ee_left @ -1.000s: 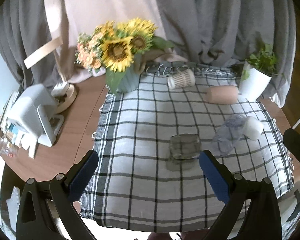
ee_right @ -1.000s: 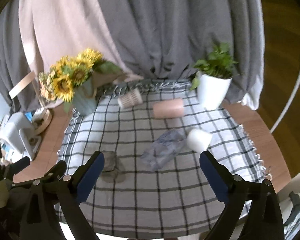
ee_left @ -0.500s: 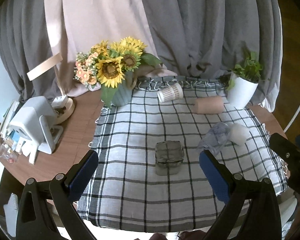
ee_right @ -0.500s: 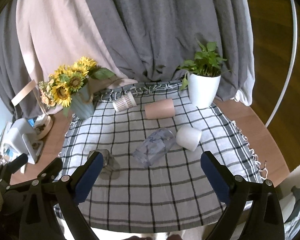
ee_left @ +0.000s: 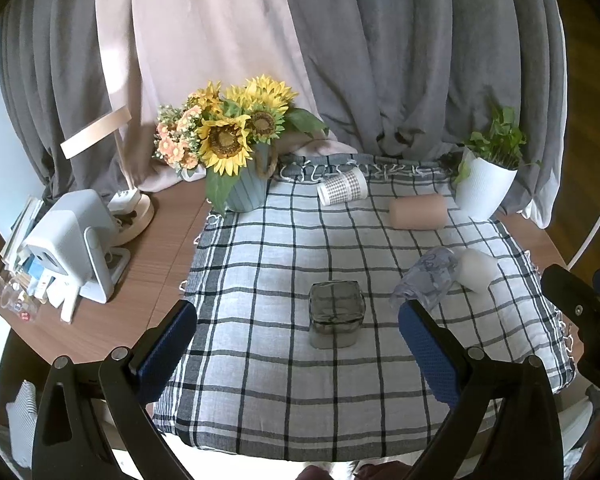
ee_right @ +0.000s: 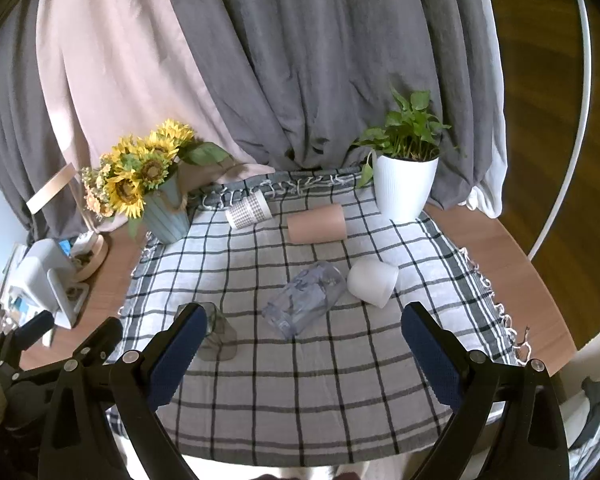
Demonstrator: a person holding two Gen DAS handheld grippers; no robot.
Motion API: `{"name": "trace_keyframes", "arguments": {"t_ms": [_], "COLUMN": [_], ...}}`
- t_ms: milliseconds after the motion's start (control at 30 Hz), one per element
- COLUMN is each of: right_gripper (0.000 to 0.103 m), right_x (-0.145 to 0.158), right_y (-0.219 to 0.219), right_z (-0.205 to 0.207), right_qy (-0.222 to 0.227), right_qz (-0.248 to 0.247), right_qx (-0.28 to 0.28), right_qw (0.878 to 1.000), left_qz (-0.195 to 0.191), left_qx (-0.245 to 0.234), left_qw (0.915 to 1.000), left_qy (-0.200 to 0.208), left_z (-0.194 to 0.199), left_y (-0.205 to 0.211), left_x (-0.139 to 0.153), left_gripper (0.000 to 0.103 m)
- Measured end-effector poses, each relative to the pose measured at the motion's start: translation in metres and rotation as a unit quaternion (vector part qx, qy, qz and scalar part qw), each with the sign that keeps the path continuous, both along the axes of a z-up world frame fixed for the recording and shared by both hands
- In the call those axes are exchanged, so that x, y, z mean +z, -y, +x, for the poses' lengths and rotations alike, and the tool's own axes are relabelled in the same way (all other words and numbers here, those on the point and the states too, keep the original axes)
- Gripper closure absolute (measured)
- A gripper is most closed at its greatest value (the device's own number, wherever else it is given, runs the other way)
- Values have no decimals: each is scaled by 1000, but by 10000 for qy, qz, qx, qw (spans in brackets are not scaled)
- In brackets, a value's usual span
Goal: Flip cup upside down
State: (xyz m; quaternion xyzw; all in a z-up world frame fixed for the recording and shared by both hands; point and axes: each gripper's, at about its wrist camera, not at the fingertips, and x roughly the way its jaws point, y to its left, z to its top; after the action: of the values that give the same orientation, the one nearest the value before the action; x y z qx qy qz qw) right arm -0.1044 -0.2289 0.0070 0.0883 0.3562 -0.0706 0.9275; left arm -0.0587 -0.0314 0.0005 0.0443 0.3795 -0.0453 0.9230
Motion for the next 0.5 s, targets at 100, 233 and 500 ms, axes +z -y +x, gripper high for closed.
{"name": "trace_keyframes", "arguments": {"t_ms": [100,233,500], "right_gripper": [5,5,5], "right_x": [1,0,-1], "right_y": [0,-1,-4], "right_z": [0,0,1], "right_qy": [-2,-21,-35], "right_qz": [0,-8,-28], "right_qx": [21,19,44], "right_qw": [10000,10000,10000], "left_qz": [11,4,8], "left_qx": [-1,33,47], "left_qw": [10000,10000,10000], "left_qy": [-13,-36,-71], "left_z": [0,1,2], "left_y": [0,-4,-4], "left_x": [0,1,-2], "left_gripper": [0,0,0]}}
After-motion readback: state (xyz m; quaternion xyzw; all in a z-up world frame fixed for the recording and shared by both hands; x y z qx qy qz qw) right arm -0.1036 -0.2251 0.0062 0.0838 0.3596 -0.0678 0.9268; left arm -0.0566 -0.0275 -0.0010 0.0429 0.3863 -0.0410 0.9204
